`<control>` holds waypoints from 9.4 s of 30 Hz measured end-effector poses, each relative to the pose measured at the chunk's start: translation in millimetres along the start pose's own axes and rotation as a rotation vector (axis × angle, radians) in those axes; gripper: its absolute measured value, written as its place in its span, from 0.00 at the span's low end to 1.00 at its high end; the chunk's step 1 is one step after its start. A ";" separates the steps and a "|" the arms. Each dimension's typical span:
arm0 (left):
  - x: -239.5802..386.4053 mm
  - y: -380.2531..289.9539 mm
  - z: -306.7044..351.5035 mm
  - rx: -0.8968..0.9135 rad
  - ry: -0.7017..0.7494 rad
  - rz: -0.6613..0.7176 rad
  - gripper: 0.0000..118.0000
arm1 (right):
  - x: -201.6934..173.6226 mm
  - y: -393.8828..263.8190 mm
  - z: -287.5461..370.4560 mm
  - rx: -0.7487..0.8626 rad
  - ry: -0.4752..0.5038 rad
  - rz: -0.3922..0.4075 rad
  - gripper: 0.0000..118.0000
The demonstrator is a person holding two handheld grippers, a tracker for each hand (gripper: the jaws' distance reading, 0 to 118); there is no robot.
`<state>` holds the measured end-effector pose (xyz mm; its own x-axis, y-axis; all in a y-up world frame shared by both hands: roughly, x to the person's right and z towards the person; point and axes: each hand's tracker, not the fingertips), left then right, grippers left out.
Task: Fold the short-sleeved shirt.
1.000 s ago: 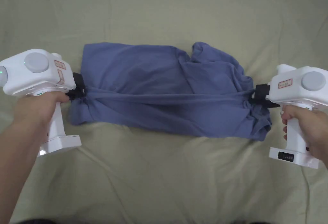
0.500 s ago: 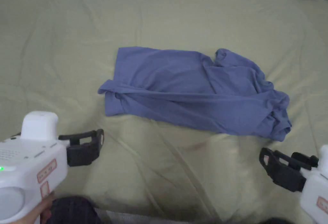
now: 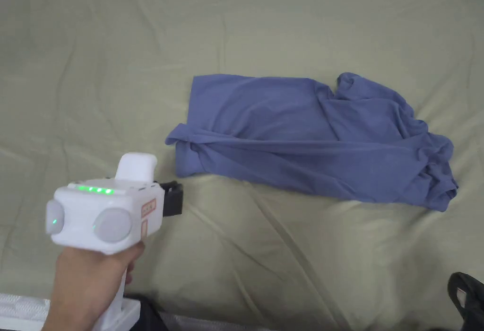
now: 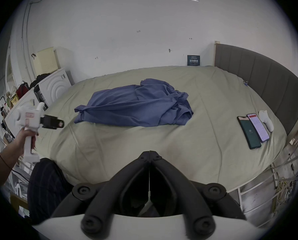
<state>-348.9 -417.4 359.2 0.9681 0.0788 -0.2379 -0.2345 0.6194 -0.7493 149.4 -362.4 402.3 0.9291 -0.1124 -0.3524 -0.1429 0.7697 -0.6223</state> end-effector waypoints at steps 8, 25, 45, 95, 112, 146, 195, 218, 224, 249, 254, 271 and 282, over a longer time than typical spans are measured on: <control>2.4 37.8 -89.9 -0.122 0.181 -0.223 0.97 | 24.1 2.4 3.6 -0.023 -0.076 -0.068 0.01; 13.6 48.4 -79.4 -0.074 0.020 -0.159 0.04 | 47.2 21.5 -30.5 -0.091 -0.077 -0.081 0.01; 9.6 54.9 -71.0 -0.062 -0.017 -0.121 0.04 | 113.6 97.9 -261.4 -0.346 -0.123 -0.096 0.48; 15.7 -112.6 186.0 0.323 0.015 -0.074 0.96 | 15.2 -7.2 36.1 0.122 0.070 -0.076 1.00; -7.0 30.9 32.3 0.108 -0.022 -0.052 0.03 | -12.3 15.4 18.5 0.112 -0.001 0.049 0.00; 4.3 97.0 -87.0 -0.014 -0.050 -0.167 0.01 | 30.1 54.3 -45.8 -0.052 -0.076 0.058 0.00; -28.5 -48.1 86.0 0.018 -0.060 -0.010 0.01 | 90.1 50.8 -40.9 -0.071 -0.117 0.130 0.01; 32.5 -134.7 259.0 0.744 0.273 -0.118 0.98 | -19.0 -5.8 120.6 0.423 -0.031 0.128 0.17; 41.5 -126.8 248.3 0.652 0.217 -0.153 0.00 | -29.3 1.7 121.3 0.384 -0.047 0.146 0.00; -137.1 -113.2 -46.9 -0.184 -0.934 0.774 1.00 | -49.0 9.8 121.6 0.275 -0.110 0.232 0.00; -131.5 -109.1 -50.8 -0.092 -0.850 0.824 0.95 | -52.4 9.8 119.1 0.281 -0.094 0.219 0.00; -93.0 -56.0 13.7 -0.038 -0.276 0.582 0.02 | -40.7 4.1 123.5 0.281 -0.076 0.191 0.00; -52.8 -23.2 80.7 0.024 -0.110 0.261 0.02 | -38.1 -3.3 117.5 0.297 -0.044 0.200 0.00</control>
<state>-387.4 -372.9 439.0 0.8791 0.3215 -0.3517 -0.4765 0.5848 -0.6565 154.6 -286.8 499.9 0.9076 0.0808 -0.4120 -0.2238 0.9234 -0.3119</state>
